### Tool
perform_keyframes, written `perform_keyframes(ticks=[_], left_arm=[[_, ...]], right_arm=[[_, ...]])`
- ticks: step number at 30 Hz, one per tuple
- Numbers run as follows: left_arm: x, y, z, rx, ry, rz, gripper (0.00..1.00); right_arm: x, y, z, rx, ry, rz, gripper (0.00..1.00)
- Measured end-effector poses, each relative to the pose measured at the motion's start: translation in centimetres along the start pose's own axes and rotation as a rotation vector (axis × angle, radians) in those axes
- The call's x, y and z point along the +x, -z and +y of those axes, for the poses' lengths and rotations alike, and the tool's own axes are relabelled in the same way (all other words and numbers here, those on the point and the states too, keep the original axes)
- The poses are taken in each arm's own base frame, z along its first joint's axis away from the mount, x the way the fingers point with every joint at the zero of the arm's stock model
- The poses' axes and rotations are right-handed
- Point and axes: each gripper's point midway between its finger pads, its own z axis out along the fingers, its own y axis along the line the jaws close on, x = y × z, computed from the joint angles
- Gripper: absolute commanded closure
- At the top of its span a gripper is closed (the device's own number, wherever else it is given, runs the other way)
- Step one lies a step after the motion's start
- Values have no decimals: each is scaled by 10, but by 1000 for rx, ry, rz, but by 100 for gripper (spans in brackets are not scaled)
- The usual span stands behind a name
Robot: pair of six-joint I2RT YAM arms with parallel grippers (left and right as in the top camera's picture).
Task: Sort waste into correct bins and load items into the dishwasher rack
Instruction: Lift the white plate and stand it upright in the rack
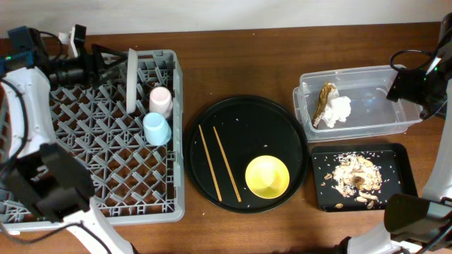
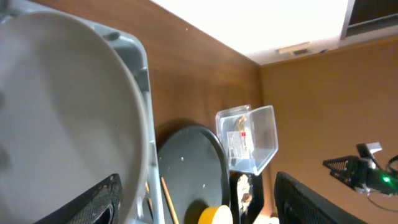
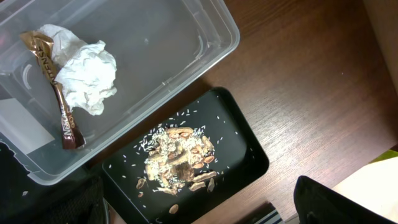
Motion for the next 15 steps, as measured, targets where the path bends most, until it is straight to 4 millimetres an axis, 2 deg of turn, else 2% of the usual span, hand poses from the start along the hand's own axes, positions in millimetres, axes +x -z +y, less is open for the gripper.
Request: perform_keyframes(ticks=[2, 3, 4, 7, 8, 9, 12, 15], left_arm=[[10, 13, -14, -72, -13, 4, 19], [16, 22, -25, -114, -29, 2, 13], [25, 34, -45, -162, -64, -5, 1], [57, 51, -103, -200, -159, -1, 1], [72, 52, -122, -196, -185, 18, 4], [84, 50, -135, -189, -205, 41, 19], [119, 32, -159, -181, -264, 151, 42], [146, 4, -162, -217, -313, 266, 43]], right_arm=[[0, 0, 0, 0, 0, 0, 1], [0, 0, 0, 0, 0, 0, 1], [0, 0, 0, 0, 0, 0, 1], [0, 0, 0, 0, 0, 0, 1], [0, 0, 0, 0, 0, 0, 1], [0, 0, 0, 0, 0, 0, 1], [0, 0, 0, 0, 0, 0, 1], [0, 0, 0, 0, 0, 0, 1]])
